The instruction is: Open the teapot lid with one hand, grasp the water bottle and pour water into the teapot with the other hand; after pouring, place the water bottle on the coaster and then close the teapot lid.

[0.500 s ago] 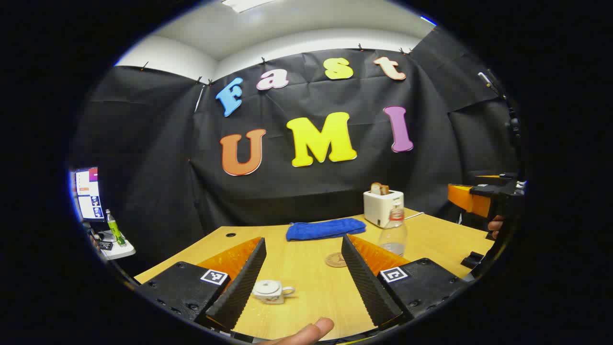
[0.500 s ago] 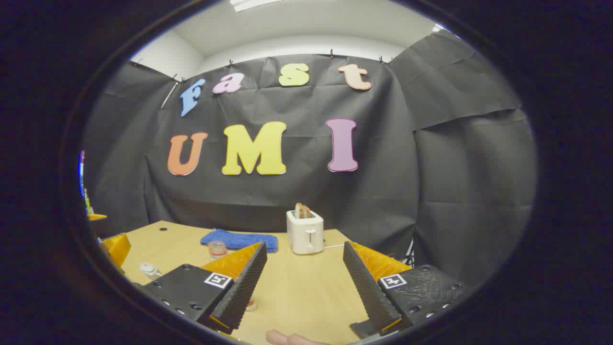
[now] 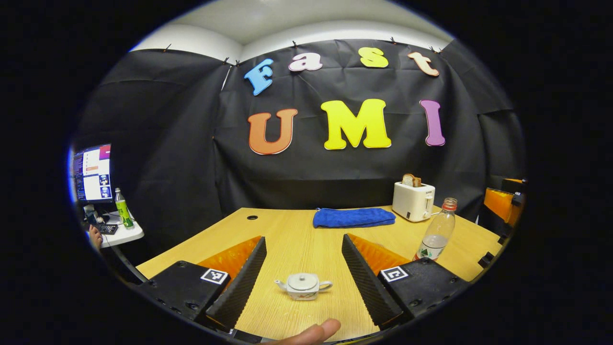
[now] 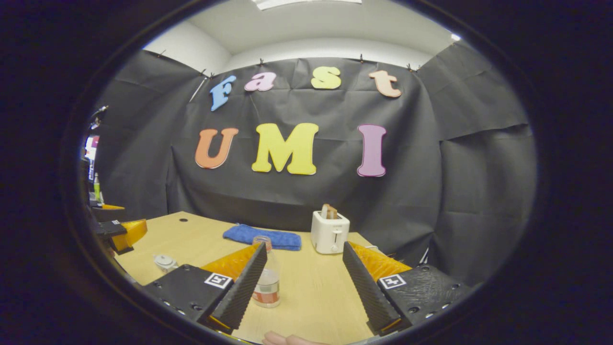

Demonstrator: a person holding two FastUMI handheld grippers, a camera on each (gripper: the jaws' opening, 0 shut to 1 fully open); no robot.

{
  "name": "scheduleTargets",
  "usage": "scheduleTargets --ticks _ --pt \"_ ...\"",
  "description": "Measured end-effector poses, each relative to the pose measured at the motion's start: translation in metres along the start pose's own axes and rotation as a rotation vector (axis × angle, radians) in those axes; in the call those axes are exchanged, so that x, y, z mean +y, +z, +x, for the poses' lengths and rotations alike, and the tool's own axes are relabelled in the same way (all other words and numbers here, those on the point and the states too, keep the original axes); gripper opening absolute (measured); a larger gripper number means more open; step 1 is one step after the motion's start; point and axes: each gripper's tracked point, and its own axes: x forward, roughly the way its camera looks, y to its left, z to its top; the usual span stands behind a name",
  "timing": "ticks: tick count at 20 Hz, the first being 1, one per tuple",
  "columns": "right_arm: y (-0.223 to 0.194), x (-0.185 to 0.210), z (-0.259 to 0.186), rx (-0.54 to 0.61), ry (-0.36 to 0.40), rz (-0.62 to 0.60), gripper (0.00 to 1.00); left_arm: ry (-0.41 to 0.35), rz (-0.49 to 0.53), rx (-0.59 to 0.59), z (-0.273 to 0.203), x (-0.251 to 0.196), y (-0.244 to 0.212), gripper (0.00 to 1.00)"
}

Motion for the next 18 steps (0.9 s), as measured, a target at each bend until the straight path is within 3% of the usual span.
scheduleTargets --ticks 18 --pt "-0.014 -0.002 0.009 0.046 0.0 -0.018 0.95 -0.041 -0.029 0.027 0.012 0.003 -0.009 0.99"
